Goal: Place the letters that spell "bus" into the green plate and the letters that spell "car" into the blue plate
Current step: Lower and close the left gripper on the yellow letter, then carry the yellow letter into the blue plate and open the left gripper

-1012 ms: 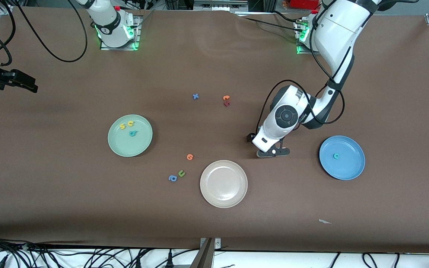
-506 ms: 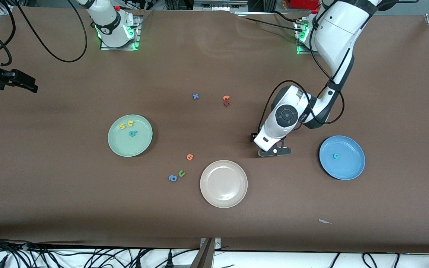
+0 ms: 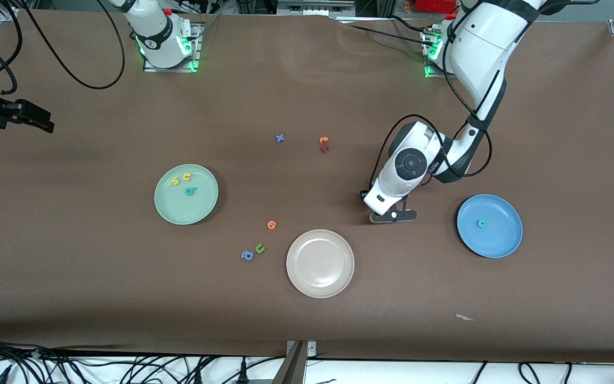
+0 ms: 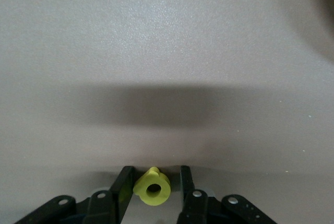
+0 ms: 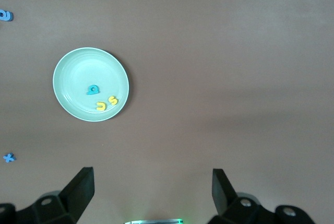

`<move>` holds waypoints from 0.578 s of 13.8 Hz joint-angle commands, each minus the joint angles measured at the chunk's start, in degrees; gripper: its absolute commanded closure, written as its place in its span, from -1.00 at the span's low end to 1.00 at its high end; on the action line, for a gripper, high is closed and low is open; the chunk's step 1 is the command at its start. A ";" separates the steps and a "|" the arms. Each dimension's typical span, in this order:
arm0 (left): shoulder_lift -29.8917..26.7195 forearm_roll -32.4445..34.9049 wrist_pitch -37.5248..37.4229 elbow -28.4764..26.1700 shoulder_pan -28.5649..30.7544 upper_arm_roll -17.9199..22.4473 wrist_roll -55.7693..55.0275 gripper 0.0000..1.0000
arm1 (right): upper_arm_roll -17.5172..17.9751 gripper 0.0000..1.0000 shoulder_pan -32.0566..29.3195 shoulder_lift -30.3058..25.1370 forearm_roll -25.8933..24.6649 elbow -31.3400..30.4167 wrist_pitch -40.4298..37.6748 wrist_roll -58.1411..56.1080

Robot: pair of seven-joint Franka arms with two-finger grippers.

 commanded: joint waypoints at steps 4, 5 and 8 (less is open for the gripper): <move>-0.35 1.33 1.34 -1.32 -0.40 0.58 -0.58 0.72 | 0.32 -1.00 -0.36 0.20 -0.18 1.03 -1.02 -0.81; -0.44 1.33 1.34 -1.23 -0.40 0.58 -0.49 0.72 | 0.40 -1.00 -0.36 0.11 -0.18 1.03 -1.11 -0.81; -2.89 1.33 -2.68 0.34 1.52 0.75 0.56 0.72 | 0.32 -1.00 -0.36 0.11 -0.10 1.03 -1.11 -0.81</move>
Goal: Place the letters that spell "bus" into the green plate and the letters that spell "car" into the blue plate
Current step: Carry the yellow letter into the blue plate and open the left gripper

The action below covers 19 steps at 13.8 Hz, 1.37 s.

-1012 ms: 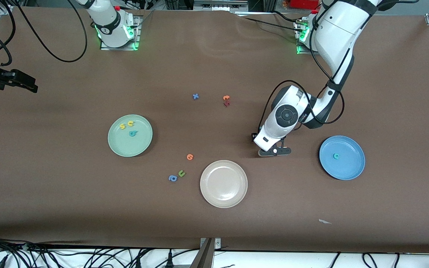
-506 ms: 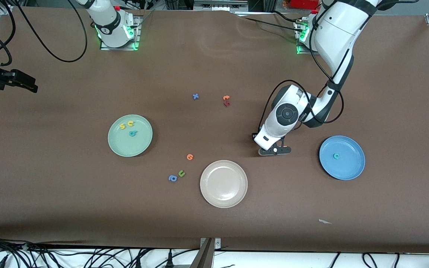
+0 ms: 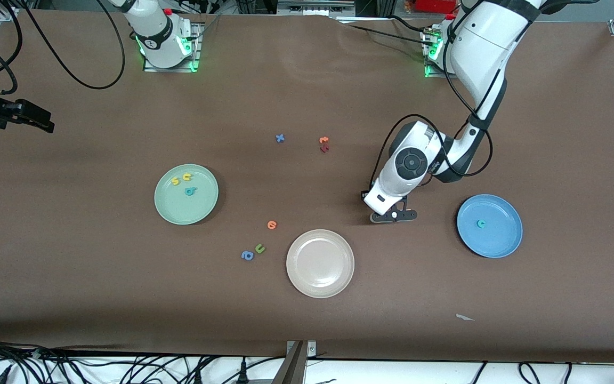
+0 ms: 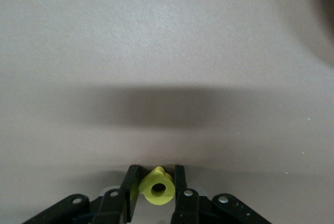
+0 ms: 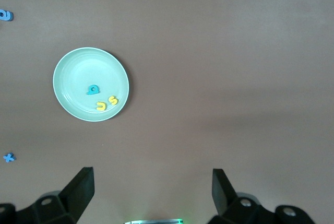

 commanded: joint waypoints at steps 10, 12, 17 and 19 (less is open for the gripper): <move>-6.22 6.75 -11.16 2.28 15.16 0.63 15.05 0.75 | 0.30 -1.00 -0.36 0.20 -0.10 1.03 -1.01 -0.79; -6.22 6.85 -11.86 2.46 16.75 0.80 18.12 0.76 | 0.30 -1.00 -0.36 0.20 -0.10 1.03 -1.01 -0.79; -5.09 12.55 -11.87 4.30 23.69 0.98 26.91 0.71 | 0.30 -1.00 -0.36 0.20 -0.10 1.03 -1.01 -0.79; -3.94 14.40 -11.52 5.26 24.22 0.98 27.54 -0.67 | 0.30 -1.00 -0.36 0.20 -0.10 1.03 -1.01 -0.79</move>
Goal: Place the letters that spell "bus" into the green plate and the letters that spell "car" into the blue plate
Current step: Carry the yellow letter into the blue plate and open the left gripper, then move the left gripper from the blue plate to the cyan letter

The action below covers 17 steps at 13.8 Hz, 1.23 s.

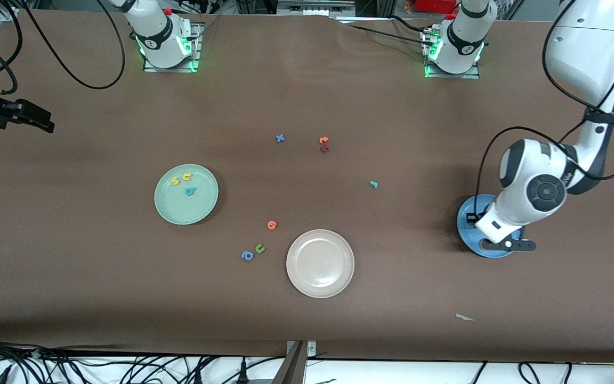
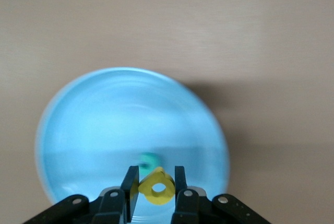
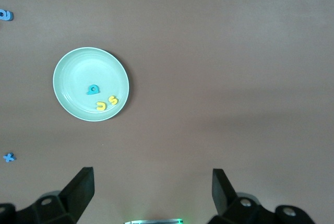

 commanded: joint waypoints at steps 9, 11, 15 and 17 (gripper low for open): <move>1.02 -1.88 -1.70 -1.26 -3.49 -11.31 -20.96 -1.00 | 0.29 -1.00 -0.36 0.20 -0.01 1.03 -0.99 -0.78; 0.32 -2.16 -1.09 -4.24 -3.49 -15.62 -27.11 -1.00 | 0.29 -1.00 -0.36 0.20 -0.01 1.03 -0.99 -0.78; -2.48 -1.37 6.97 -12.49 -3.67 -21.08 -37.58 -1.00 | 0.29 -1.00 -0.36 0.20 -0.01 1.03 -0.99 -0.78; -3.37 0.29 10.85 -16.54 -5.24 -21.35 -42.41 -1.00 | 0.29 -1.00 -0.36 0.20 -0.10 1.03 -0.99 -0.69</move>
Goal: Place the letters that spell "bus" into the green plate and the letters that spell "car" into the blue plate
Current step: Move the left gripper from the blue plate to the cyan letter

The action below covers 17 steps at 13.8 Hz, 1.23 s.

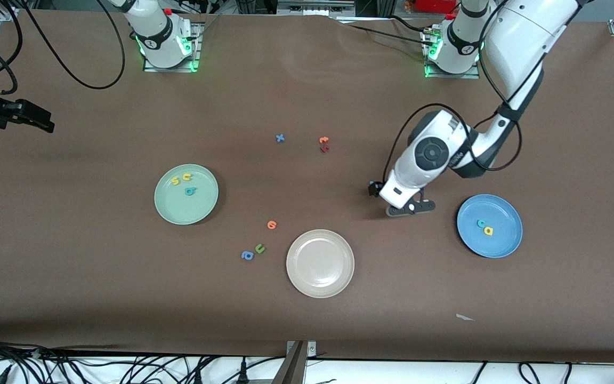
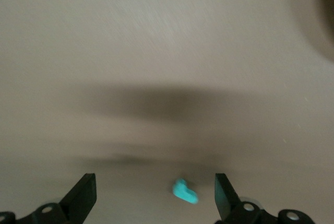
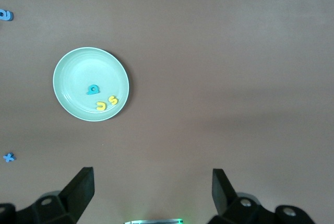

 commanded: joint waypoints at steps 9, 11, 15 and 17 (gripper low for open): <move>-1.73 12.84 9.02 -9.99 -3.74 -0.22 -19.32 -0.57 | 0.29 -1.00 -0.36 0.19 -0.10 1.03 -0.98 -0.77; -1.38 12.84 9.11 -9.64 -3.74 -0.22 -19.32 -0.35 | 0.29 -1.00 -0.36 0.19 -0.19 1.03 -0.98 -0.77; 0.46 12.92 9.11 -7.44 -4.00 -0.13 -20.55 -0.13 | 0.29 -1.00 -0.36 0.19 -0.10 1.03 -0.98 -0.77; 0.99 13.01 9.11 -6.48 -4.00 -0.13 -20.64 -0.13 | 0.29 -1.00 -0.36 0.19 -0.10 1.03 -0.98 -0.77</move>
